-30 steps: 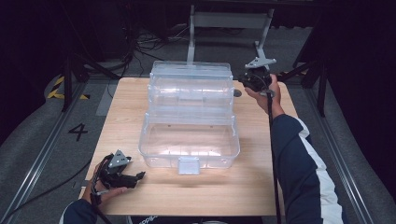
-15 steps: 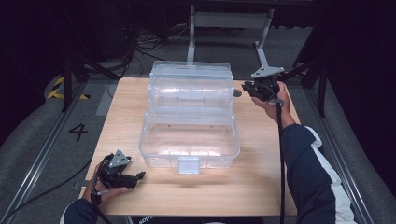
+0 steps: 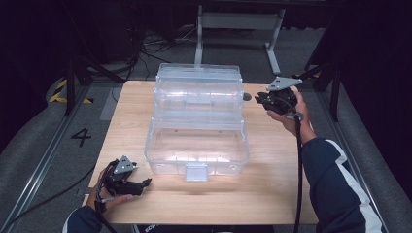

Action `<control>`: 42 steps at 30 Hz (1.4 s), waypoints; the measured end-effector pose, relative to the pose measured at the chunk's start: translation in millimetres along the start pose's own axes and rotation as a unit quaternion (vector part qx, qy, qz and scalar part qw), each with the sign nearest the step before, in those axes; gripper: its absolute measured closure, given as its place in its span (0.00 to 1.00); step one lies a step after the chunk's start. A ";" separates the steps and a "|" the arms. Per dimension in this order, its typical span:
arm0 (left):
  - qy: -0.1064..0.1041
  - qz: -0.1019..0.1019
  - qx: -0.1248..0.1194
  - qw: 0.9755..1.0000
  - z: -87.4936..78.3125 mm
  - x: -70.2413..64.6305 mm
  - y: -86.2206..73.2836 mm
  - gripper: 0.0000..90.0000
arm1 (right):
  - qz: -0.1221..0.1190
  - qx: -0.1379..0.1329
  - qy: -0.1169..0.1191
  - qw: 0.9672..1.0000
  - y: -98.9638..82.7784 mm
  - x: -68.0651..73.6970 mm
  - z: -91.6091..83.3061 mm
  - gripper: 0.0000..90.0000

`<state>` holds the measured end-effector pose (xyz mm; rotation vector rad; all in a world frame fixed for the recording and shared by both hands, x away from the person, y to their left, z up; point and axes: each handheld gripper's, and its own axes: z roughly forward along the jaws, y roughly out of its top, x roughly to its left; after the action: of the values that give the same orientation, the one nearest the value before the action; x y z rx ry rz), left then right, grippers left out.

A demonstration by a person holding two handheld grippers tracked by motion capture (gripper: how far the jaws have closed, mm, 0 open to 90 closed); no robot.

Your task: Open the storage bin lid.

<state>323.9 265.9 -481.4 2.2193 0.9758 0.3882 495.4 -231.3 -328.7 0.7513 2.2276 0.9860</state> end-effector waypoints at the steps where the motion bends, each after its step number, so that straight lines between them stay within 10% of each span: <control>1: 0.000 0.000 0.000 1.000 0.0 0.0 0.0 0.18 | 0.001 0.001 0.005 1.000 -1.0 1.2 -1.6 0.85; 42: 0.001 -0.006 -0.002 1.000 0.2 -0.9 -0.3 0.17 | -0.016 0.007 0.038 0.999 -64.6 38.2 -38.3 0.63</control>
<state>323.2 265.3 -481.7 2.2097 0.9876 0.3857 426.6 -259.1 -368.7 0.6917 2.3057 0.9995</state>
